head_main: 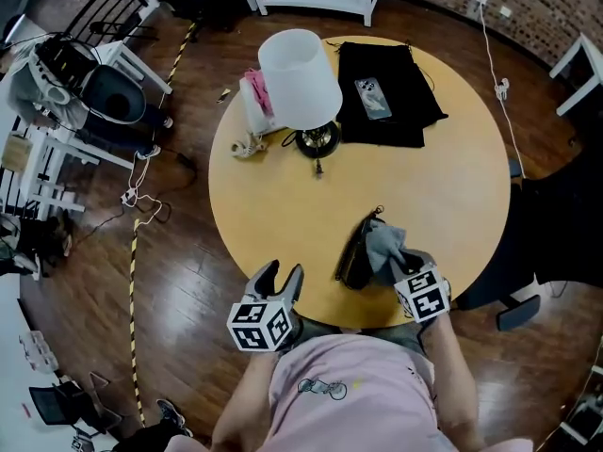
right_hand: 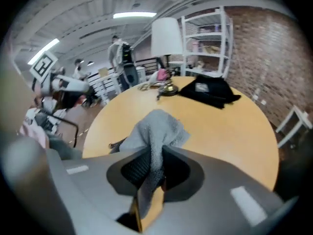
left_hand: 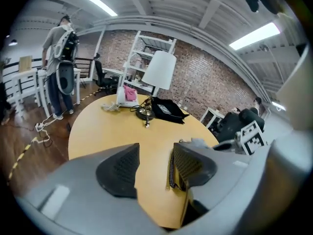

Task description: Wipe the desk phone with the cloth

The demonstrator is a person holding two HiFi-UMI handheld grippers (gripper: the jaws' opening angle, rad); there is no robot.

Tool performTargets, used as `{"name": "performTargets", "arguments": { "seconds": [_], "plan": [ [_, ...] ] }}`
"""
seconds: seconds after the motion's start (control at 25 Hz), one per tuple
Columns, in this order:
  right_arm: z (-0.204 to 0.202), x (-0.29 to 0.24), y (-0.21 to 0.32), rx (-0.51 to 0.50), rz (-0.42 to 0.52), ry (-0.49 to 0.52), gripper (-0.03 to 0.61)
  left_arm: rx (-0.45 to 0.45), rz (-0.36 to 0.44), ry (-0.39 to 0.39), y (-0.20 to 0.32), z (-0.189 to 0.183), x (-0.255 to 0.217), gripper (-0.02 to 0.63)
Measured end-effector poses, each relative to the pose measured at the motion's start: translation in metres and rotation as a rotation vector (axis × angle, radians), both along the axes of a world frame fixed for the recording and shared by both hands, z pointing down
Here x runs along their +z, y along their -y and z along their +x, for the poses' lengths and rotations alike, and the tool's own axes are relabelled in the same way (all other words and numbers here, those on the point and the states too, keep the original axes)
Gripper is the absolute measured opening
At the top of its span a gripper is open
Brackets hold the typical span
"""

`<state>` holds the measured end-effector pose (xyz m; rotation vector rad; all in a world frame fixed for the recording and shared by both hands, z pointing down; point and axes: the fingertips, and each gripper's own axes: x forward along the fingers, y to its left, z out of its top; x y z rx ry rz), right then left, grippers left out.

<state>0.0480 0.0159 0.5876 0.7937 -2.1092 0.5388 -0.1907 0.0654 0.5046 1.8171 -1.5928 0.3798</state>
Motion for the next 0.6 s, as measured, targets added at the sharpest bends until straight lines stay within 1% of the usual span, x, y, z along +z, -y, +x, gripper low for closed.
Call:
{"name": "performTargets", "arguments": {
  "seconds": [0.04, 0.08, 0.12, 0.16, 0.24, 0.32, 0.4, 0.44, 0.52, 0.6],
  "plan": [
    [0.012, -0.002, 0.010, 0.059, 0.002, -0.001, 0.063, 0.058, -0.008, 0.037, 0.001, 0.011, 0.002, 0.236],
    [0.021, -0.002, 0.013, 0.094, -0.003, -0.008, 0.063, 0.127, -0.017, 0.082, 0.004, 0.028, 0.006, 0.267],
    [0.028, -0.001, 0.012, 0.114, -0.011, -0.011, 0.063, 0.204, -0.023, 0.131, 0.009, 0.049, 0.010, 0.282],
    [0.035, 0.002, 0.006, 0.128, -0.019, -0.008, 0.063, 0.283, -0.028, 0.179, 0.016, 0.074, 0.017, 0.282],
    [0.049, 0.009, -0.011, 0.168, -0.043, -0.002, 0.063, 0.426, -0.053, 0.270, 0.029, 0.128, 0.044, 0.290],
    [0.066, 0.014, -0.027, 0.220, -0.063, -0.002, 0.063, 0.519, -0.106, 0.374, 0.042, 0.170, 0.077, 0.354],
    [0.084, 0.016, -0.037, 0.262, -0.067, -0.002, 0.063, 0.549, -0.173, 0.487, 0.054, 0.191, 0.100, 0.391],
    [0.094, 0.014, -0.039, 0.279, -0.064, -0.002, 0.063, 0.552, -0.210, 0.526, 0.058, 0.195, 0.111, 0.391],
    [0.112, 0.010, -0.040, 0.310, -0.048, 0.003, 0.063, 0.539, -0.287, 0.561, 0.060, 0.195, 0.133, 0.391],
    [0.129, 0.005, -0.037, 0.341, -0.031, 0.012, 0.063, 0.500, -0.365, 0.567, 0.060, 0.191, 0.149, 0.391]
  ]
}}
